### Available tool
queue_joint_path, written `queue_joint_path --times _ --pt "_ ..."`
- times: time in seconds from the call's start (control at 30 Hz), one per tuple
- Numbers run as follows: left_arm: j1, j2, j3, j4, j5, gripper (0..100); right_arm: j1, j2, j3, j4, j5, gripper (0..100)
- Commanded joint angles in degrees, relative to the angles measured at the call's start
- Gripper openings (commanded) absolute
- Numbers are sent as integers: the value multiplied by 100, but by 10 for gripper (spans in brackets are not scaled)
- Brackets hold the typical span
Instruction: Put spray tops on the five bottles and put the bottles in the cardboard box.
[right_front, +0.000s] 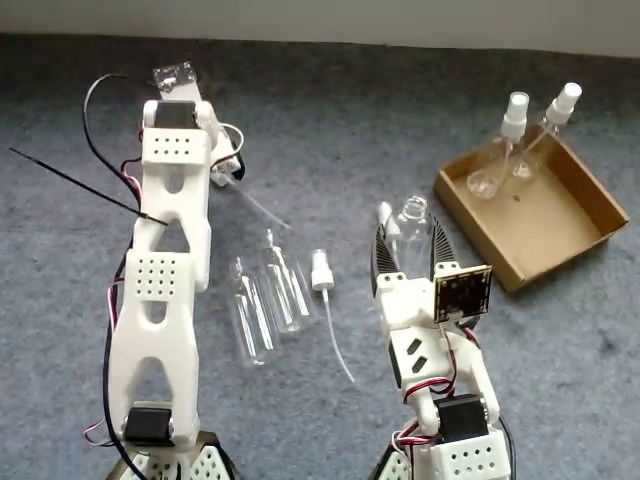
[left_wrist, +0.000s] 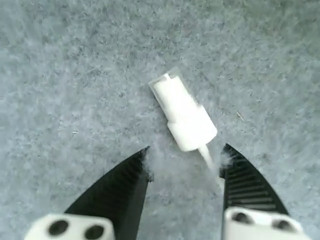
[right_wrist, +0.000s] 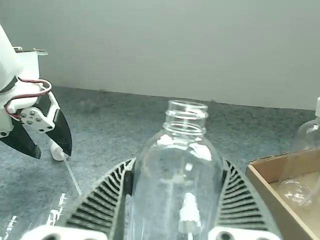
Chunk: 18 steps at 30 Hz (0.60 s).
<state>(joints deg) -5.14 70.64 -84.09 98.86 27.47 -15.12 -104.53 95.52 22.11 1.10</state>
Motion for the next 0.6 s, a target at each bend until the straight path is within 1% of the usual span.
queue_joint_path --times 0.0,0.13,0.2,0.27,0.3,0.4,0.47,0.57 --pt "-4 4 -22 -378 132 178 -48 -75 646 13 18 142" --pt "-22 75 -31 -527 343 168 -48 -75 646 13 18 142" --pt "-13 75 -31 -598 334 110 -48 -75 646 13 18 142" --pt "-13 92 -31 -747 325 15 -48 -75 646 13 18 142" --pt "-13 92 -31 -809 316 0 -48 -75 646 13 18 142" --pt "-4 101 -31 -862 343 46 -48 -75 646 13 18 142" --pt "13 92 -40 -862 343 44 -48 -75 646 13 18 142" --pt "13 75 -40 -1125 343 44 -48 -75 646 13 18 142"
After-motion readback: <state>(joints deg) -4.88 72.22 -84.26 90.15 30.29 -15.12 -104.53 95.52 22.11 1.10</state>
